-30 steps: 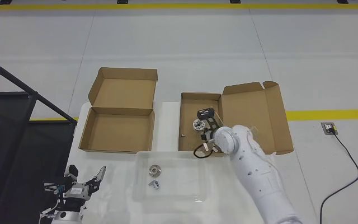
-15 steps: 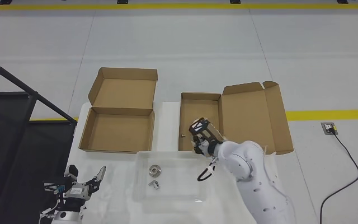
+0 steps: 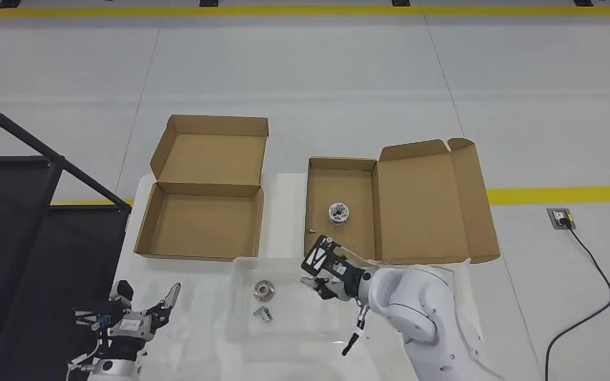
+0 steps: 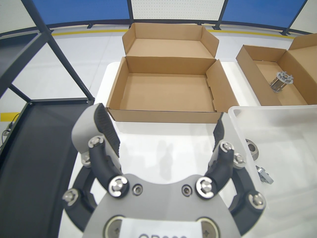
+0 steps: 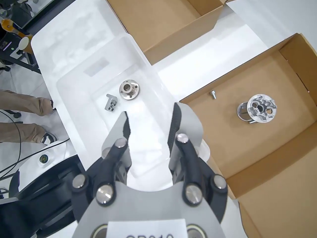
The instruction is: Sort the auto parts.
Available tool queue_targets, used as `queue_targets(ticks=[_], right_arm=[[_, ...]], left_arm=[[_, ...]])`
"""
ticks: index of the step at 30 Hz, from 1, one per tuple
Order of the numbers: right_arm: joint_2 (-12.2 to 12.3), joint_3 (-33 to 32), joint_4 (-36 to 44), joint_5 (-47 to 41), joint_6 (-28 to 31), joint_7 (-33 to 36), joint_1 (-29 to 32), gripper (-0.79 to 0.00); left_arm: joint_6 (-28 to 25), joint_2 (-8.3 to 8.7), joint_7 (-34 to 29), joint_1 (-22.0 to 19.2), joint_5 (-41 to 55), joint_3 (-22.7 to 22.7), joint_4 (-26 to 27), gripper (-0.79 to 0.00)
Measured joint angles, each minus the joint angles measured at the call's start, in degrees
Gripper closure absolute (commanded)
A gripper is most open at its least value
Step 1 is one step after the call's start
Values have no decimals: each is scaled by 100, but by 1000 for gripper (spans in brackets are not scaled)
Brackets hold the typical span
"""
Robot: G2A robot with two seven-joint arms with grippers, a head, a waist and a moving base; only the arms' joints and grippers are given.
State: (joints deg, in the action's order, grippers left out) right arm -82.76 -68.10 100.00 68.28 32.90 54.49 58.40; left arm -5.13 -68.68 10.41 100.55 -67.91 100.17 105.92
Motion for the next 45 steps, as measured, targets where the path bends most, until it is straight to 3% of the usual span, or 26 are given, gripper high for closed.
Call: queue_targets(ticks=[9,14,21,26,31,34,45], right_arm=[[-1,0,-1,1,-2,-3,-1,-785],[58,22,196,194,362,-527,203,-785],[224,-234,988,528,1020,-1167,863,-785],[363,-514,1519,750,1651,-1629,1385,-785],[505,-826,1902,894,2376,-2082,1877,-785],[534,-890,1948,936,2524,-2133,1978,-785],[531,-884,1942,932,2510,-2125,1967,-785]], left_arm=[[-95,13,-2,-55,-108,-11,65,-785],[-729,107,-156,-291,-1324,2,435,-785],[-2443,289,-212,-594,-2420,206,839,-785],[-3917,453,-186,-1139,-3003,290,955,-785],[-5247,663,1,-1804,-4061,-97,1036,-785],[-5300,759,235,-1910,-4712,-398,1072,-785],[-5286,754,215,-1901,-4535,-375,1069,-785]])
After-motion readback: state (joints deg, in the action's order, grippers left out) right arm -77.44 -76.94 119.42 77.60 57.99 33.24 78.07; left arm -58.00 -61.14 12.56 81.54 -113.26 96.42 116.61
